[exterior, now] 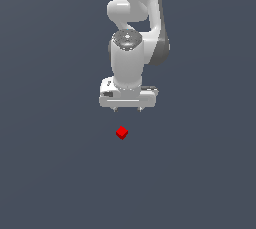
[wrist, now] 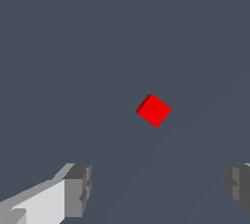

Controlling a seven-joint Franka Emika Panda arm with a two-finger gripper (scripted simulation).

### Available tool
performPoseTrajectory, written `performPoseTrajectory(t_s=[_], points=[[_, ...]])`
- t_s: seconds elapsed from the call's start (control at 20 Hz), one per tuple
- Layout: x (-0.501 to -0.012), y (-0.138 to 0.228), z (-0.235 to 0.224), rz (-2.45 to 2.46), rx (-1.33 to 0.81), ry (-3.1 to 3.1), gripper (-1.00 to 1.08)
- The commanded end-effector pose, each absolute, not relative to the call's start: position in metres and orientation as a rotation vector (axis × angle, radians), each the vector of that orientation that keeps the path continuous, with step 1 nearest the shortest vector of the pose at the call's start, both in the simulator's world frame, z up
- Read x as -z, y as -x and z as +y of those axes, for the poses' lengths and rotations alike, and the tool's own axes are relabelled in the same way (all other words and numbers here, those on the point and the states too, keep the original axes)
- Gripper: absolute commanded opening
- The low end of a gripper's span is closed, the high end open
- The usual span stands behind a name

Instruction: Pick up the red cube and move it to a goal position.

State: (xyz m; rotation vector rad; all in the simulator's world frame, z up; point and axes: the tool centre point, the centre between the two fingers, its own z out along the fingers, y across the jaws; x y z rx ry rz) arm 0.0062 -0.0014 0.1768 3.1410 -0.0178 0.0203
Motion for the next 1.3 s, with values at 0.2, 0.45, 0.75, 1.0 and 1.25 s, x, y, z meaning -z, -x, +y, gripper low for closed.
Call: performPoseTrajectory(t_s=[0.2, 0.45, 0.75, 1.0, 1.25], points=[[-0.174, -0.007, -0.002, -0.036, -0.020, -3.141, 1.00], [-0.162, -0.009, -0.003, -0.113, -0.019, -3.139, 1.00], [-0.136, -0.015, -0.007, -0.287, -0.016, -3.126, 1.00], [-0.102, -0.021, -0.013, -0.507, -0.012, -3.098, 1.00], [-0.067, -0.027, -0.019, -0.733, -0.007, -3.052, 1.00]])
